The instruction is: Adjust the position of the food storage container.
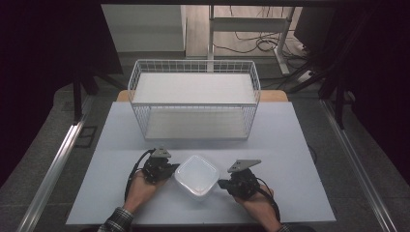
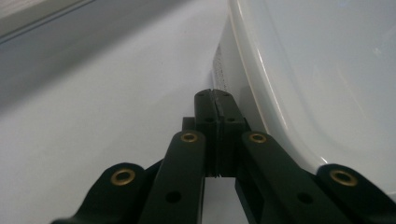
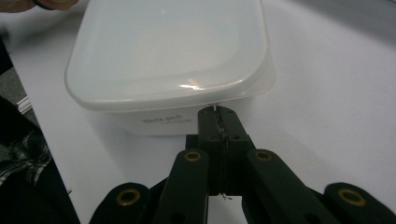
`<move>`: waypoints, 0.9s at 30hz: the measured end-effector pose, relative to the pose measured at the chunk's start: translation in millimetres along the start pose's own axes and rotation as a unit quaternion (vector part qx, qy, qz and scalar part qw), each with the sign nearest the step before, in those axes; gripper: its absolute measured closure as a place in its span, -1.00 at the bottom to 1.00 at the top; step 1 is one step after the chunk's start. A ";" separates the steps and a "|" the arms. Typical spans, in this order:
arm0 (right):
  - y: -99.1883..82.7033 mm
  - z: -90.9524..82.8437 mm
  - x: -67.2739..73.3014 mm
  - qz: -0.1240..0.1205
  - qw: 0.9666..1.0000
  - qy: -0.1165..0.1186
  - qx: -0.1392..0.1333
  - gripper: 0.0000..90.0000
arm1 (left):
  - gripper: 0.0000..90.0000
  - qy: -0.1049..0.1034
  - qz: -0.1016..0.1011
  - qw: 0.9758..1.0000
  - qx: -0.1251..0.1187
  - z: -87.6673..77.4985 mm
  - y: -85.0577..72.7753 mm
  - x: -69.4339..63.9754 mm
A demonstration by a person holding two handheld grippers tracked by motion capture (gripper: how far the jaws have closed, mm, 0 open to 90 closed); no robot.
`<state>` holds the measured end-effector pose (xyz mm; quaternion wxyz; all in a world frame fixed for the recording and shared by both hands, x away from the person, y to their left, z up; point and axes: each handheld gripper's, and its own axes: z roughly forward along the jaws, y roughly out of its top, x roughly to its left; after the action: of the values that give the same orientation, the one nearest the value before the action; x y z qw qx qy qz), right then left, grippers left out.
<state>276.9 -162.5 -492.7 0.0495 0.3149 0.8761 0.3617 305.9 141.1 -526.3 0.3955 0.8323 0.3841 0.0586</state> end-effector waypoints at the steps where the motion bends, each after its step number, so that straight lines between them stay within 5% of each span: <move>1: 0.6 -0.1 -0.9 0.003 1.000 -0.001 -0.001 0.98 | 1.00 -0.002 -0.004 1.000 -0.002 -0.7 -1.0 -0.7; 12: 8.8 4.9 -20.6 0.021 0.999 -0.028 -0.013 0.98 | 1.00 0.005 -0.020 1.000 0.006 -11.8 -13.3 -26.9; 23: 10.4 7.4 -24.7 0.018 0.999 -0.031 -0.017 0.98 | 1.00 -0.004 -0.024 1.000 -0.007 -19.6 -14.6 -27.8; 27: 5.3 -3.7 -25.3 0.003 0.999 -0.042 -0.028 0.86 | 0.55 0.024 -0.016 0.999 -0.018 -34.6 -19.0 -24.4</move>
<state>298.6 -176.7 -490.1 0.0943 0.3315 0.8615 0.3730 263.8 153.0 -511.0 0.4017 0.8172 0.4058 0.0786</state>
